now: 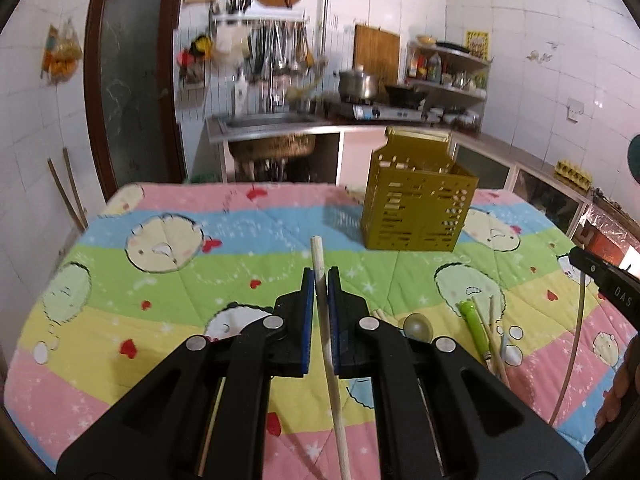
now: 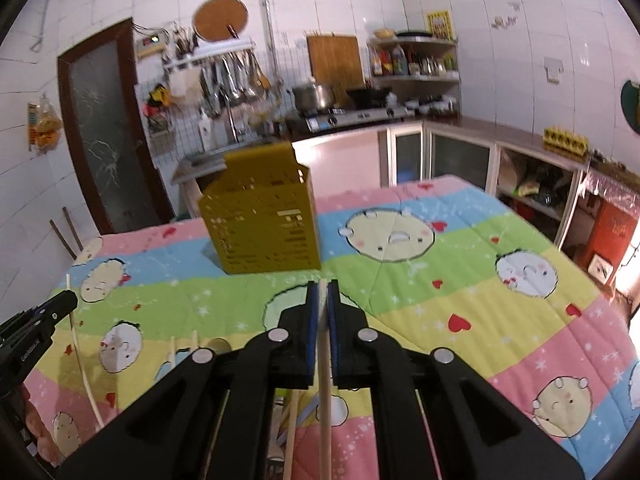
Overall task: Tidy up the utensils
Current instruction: 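Carry the right tool's chopstick over the holder while the left tool carries its own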
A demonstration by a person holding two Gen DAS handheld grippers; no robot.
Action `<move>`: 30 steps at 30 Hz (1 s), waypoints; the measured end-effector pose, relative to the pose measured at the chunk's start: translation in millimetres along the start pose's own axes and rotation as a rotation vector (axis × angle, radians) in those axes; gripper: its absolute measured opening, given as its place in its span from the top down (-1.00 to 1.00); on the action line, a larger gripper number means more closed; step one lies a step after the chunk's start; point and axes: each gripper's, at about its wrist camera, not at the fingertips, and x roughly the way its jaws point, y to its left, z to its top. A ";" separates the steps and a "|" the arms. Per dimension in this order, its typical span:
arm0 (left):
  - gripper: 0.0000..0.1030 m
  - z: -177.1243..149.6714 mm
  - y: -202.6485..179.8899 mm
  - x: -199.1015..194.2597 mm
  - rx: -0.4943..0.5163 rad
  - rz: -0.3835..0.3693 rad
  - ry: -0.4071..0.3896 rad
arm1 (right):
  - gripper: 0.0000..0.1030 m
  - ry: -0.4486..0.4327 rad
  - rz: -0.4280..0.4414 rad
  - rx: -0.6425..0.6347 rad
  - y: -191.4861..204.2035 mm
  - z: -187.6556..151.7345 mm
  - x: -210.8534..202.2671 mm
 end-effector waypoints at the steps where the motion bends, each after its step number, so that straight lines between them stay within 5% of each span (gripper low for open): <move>1: 0.89 -0.9 -0.7 -5.4 0.004 0.002 -0.014 | 0.90 -0.010 0.002 -0.005 1.0 -0.3 -4.6; 17: 0.91 5.1 -2.0 -41.9 -0.010 -0.005 -0.154 | 0.90 -0.163 0.009 -0.017 -2.1 14.3 -47.1; 30: 0.91 72.8 -21.8 -9.4 -0.006 -0.051 -0.200 | 0.90 -0.242 0.007 -0.024 5.9 79.5 -24.5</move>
